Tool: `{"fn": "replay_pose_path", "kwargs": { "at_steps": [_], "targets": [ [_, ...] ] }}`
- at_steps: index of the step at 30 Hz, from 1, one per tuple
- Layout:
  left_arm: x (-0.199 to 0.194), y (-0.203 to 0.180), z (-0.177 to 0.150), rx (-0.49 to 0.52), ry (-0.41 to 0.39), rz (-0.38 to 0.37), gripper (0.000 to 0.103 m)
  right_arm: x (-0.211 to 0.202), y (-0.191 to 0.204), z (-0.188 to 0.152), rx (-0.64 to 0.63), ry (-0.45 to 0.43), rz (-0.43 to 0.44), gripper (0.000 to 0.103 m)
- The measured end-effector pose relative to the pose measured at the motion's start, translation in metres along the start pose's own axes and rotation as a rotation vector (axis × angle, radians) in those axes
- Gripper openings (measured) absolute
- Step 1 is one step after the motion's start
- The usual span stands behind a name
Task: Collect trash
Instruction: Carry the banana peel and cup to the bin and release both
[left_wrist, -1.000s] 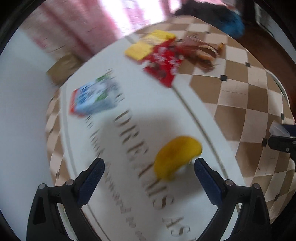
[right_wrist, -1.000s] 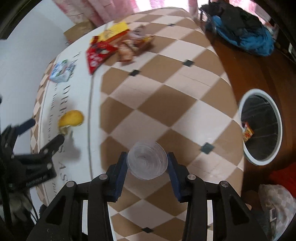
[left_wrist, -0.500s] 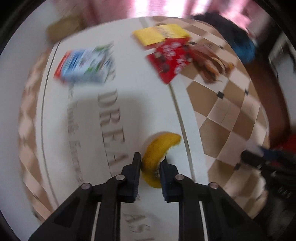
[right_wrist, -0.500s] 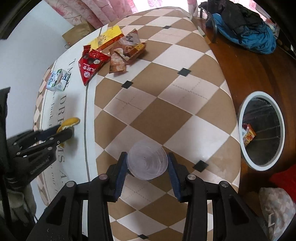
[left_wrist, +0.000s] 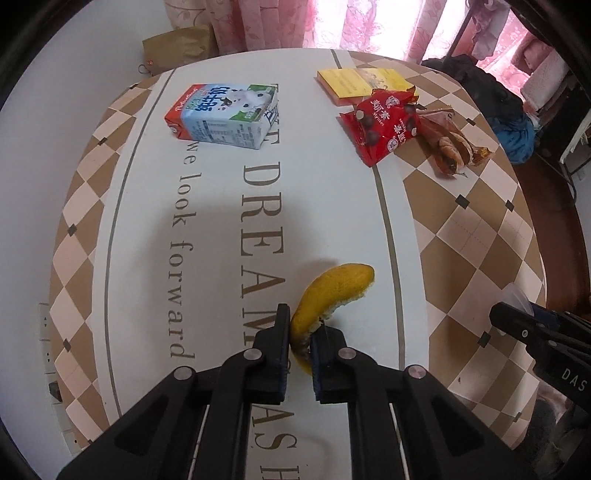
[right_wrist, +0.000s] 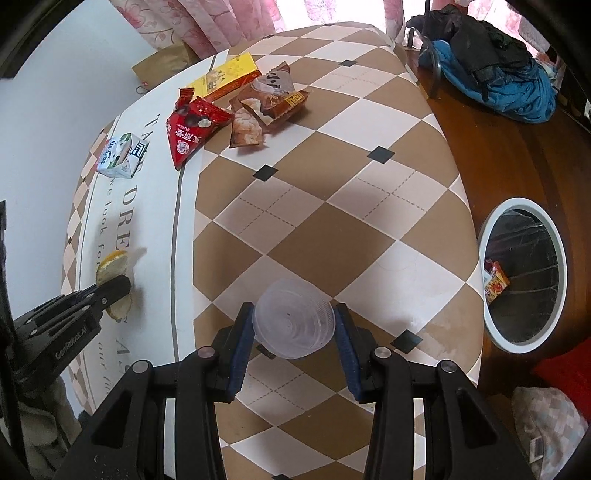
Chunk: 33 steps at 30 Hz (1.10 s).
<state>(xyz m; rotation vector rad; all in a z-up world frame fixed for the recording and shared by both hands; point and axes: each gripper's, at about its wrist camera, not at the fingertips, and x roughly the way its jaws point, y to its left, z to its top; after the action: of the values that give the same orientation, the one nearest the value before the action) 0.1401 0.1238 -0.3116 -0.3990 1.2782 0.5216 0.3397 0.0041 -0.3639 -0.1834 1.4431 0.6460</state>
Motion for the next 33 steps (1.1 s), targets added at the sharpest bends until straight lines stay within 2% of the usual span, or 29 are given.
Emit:
{"fn": "replay_pose_path", "kwargs": {
  "at_steps": [8, 19, 25, 29, 33],
  "targets": [
    [-0.028, -0.01, -0.003, -0.005, -0.072, 0.022, 0.007, -0.018, -0.003, -0.009, 0.009, -0.056, 0.031, 0.045],
    [-0.094, -0.045, -0.004, 0.003, -0.223, 0.014, 0.007, -0.086, -0.02, -0.034, 0.038, -0.198, 0.055, 0.045],
    [-0.139, -0.095, 0.001, 0.056, -0.316, -0.055, 0.007, -0.148, -0.054, -0.043, 0.086, -0.299, 0.06, 0.045],
    [-0.158, -0.14, 0.008, 0.109, -0.34, -0.124, 0.007, -0.188, -0.084, -0.047, 0.13, -0.358, 0.046, 0.045],
    [-0.164, -0.189, 0.016, 0.155, -0.327, -0.205, 0.007, -0.223, -0.127, -0.053, 0.188, -0.395, -0.003, 0.045]
  ]
}}
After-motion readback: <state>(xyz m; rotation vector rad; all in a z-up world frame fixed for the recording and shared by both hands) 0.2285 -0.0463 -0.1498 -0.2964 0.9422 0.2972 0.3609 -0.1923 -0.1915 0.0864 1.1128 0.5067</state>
